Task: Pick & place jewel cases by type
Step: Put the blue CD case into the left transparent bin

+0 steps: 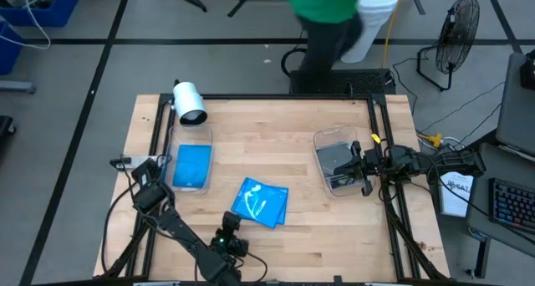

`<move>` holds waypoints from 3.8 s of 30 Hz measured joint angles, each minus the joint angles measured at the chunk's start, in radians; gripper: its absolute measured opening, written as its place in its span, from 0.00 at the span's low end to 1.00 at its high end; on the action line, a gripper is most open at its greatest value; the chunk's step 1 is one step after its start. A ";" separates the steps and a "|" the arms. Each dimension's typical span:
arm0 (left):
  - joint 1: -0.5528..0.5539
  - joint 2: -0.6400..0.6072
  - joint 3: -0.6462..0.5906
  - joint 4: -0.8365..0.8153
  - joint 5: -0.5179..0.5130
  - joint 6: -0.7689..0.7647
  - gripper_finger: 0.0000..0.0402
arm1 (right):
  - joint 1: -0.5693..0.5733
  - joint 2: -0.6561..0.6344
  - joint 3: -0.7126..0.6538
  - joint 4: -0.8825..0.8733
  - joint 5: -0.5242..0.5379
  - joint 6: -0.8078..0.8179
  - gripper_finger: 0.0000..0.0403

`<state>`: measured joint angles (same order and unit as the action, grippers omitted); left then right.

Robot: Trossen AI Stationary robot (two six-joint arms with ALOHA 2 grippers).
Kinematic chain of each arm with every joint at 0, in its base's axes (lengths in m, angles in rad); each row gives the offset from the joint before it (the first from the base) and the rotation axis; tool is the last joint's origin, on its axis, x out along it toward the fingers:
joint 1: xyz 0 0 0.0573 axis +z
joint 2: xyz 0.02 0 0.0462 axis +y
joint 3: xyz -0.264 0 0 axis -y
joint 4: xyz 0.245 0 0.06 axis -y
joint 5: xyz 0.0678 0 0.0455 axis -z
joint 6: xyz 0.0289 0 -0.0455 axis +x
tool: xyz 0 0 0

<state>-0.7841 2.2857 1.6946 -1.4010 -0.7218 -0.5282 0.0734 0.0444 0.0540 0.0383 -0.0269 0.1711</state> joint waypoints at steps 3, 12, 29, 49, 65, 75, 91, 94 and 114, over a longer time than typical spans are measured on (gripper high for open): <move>0.000 0.000 -0.012 0.004 -0.002 -0.002 0.46 | 0.000 0.000 0.000 0.000 0.000 0.000 0.00; 0.000 -0.003 -0.121 0.047 -0.004 -0.010 0.46 | 0.000 0.000 0.000 0.000 0.000 0.000 0.00; 0.029 -0.003 -0.147 0.099 -0.087 -0.055 0.46 | 0.000 0.000 0.000 0.000 0.000 0.000 0.00; 0.109 -0.003 -0.146 0.163 -0.040 0.002 0.46 | 0.000 0.000 0.000 0.000 0.000 0.000 0.00; 0.136 -0.003 -0.147 0.174 -0.029 -0.051 0.46 | 0.000 0.000 0.000 0.000 0.000 0.000 0.00; 0.148 -0.003 -0.148 0.161 -0.012 -0.142 0.11 | 0.000 0.000 0.000 0.000 0.000 0.000 0.00; 0.111 -0.169 -0.154 -0.058 -0.198 -0.496 0.08 | 0.000 0.000 0.000 0.000 0.000 0.000 0.00; 0.077 -0.268 -0.154 -0.138 -0.261 -0.612 0.08 | 0.000 0.000 0.000 0.000 0.000 0.000 0.00; -0.018 -1.090 -0.523 -0.172 0.260 -1.411 0.08 | 0.000 0.000 0.000 0.000 0.000 0.000 0.00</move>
<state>-0.8020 1.1960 1.1719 -1.5730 -0.4617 -1.9389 0.0737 0.0444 0.0541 0.0383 -0.0270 0.1708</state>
